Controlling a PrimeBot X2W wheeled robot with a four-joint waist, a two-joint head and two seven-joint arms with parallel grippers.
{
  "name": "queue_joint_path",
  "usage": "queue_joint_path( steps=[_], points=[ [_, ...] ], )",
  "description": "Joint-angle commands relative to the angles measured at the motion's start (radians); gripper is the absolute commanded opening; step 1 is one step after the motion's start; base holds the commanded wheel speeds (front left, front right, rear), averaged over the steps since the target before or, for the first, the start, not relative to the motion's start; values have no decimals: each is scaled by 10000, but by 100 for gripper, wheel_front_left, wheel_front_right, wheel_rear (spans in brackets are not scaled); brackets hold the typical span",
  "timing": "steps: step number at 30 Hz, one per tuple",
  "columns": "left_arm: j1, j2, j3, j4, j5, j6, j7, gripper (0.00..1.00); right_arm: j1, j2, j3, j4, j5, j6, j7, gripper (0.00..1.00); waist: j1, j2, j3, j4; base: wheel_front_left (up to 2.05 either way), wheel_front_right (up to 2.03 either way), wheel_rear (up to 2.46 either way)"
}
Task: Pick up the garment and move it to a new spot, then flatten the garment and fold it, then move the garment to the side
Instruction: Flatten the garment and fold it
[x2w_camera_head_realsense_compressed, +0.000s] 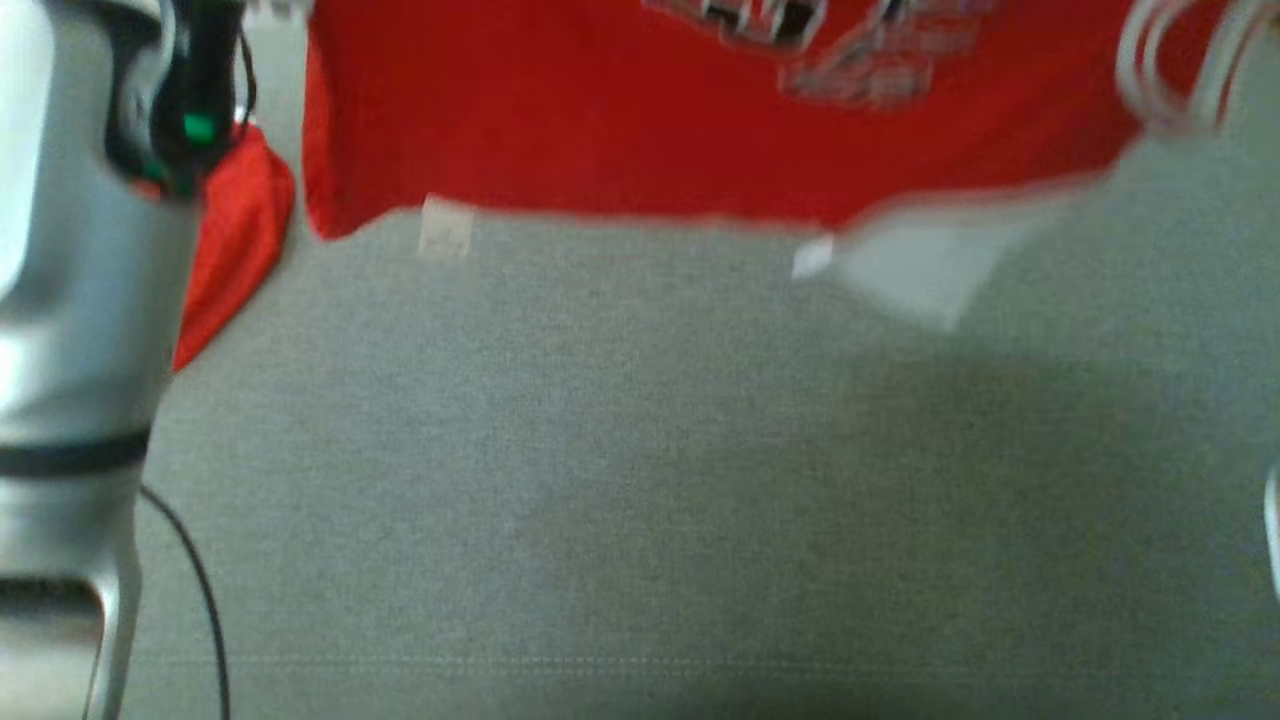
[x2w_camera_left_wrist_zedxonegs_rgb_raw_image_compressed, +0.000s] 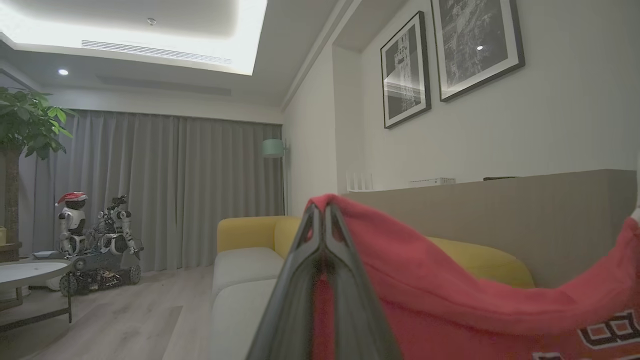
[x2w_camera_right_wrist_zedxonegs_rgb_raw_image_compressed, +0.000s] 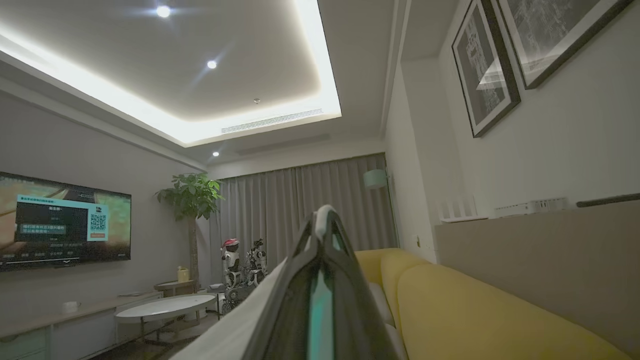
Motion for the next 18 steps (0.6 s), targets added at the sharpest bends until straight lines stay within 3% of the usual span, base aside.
queue_joint_path(
  steps=[1, 8, 13, 18],
  points=[
    [-1240, 187, 331, 741, 160, -215, -363, 0, -1328, 296, 347, 824, -47, -7, -629, 0, 0, 0, 471, -92, 0, 0, 0],
    [-3077, -241, 535, 3495, 355, -665, -926, 0, -3464, 654, 967, 4229, -126, -7, -2442, 0, 0, 0, 1162, -261, 0, 0, 0],
    [-3400, -700, 590, 5596, 276, -950, -989, 0, -4008, 969, 1625, 6972, -171, -7, -2845, 0, 0, 0, 1639, -284, 0, 0, 0],
    [-3080, -1092, 532, 7338, 103, -1153, -995, 0, -3795, 1269, 2302, 8757, -44, -7, -2896, 0, 0, 0, 2071, -321, 0, 0, 0]
  ],
)
